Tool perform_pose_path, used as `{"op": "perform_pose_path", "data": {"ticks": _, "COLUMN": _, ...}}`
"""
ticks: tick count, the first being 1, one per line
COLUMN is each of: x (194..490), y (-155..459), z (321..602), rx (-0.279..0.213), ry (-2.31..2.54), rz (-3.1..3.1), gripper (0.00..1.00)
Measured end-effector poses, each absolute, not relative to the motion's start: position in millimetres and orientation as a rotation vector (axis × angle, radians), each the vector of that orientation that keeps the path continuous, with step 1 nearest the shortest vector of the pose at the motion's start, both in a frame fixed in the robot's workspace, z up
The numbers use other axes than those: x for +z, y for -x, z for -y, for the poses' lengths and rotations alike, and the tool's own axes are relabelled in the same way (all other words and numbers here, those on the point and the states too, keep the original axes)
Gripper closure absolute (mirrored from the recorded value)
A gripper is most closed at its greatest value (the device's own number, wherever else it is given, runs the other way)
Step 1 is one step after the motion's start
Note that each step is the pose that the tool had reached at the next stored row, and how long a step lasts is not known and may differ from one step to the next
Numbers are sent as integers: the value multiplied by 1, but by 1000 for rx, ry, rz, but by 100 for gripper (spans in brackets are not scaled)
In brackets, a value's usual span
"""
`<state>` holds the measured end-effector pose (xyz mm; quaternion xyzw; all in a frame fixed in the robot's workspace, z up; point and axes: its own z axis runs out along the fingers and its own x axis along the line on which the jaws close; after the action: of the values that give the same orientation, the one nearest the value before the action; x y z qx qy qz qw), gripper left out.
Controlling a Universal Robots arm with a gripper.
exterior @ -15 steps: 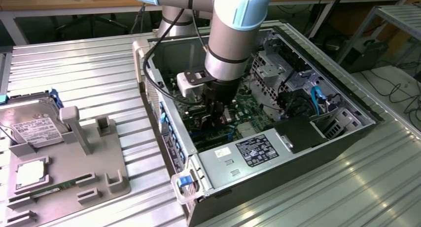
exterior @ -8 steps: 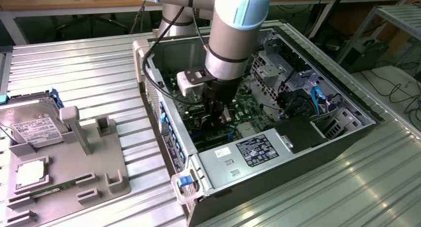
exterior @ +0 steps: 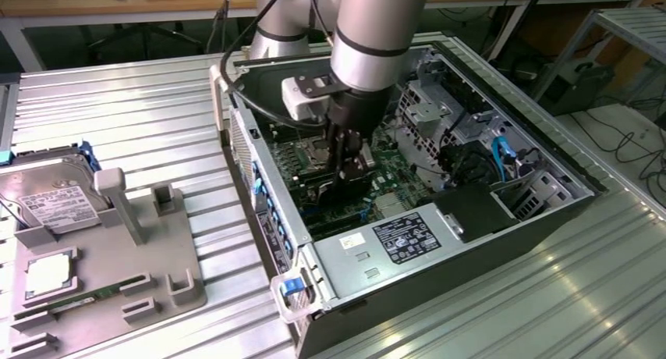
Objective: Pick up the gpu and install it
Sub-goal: 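Insert the gpu into the slot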
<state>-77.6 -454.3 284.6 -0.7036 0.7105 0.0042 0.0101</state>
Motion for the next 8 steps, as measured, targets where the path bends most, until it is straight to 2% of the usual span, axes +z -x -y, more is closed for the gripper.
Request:
{"op": "perform_pose_path", "data": {"ticks": 5, "x": 293, "y": 78, "z": 454, "rx": 12, "ry": 2197, "rz": -2216, "gripper": 67}}
{"op": "perform_pose_path", "data": {"ticks": 6, "x": 293, "y": 78, "z": 454, "rx": 12, "ry": 2197, "rz": -2216, "gripper": 75}}
{"op": "perform_pose_path", "data": {"ticks": 7, "x": 293, "y": 78, "z": 454, "rx": 11, "ry": 2197, "rz": -2216, "gripper": 75}}
{"op": "perform_pose_path", "data": {"ticks": 8, "x": 293, "y": 78, "z": 454, "rx": 11, "ry": 2197, "rz": -2216, "gripper": 81}}
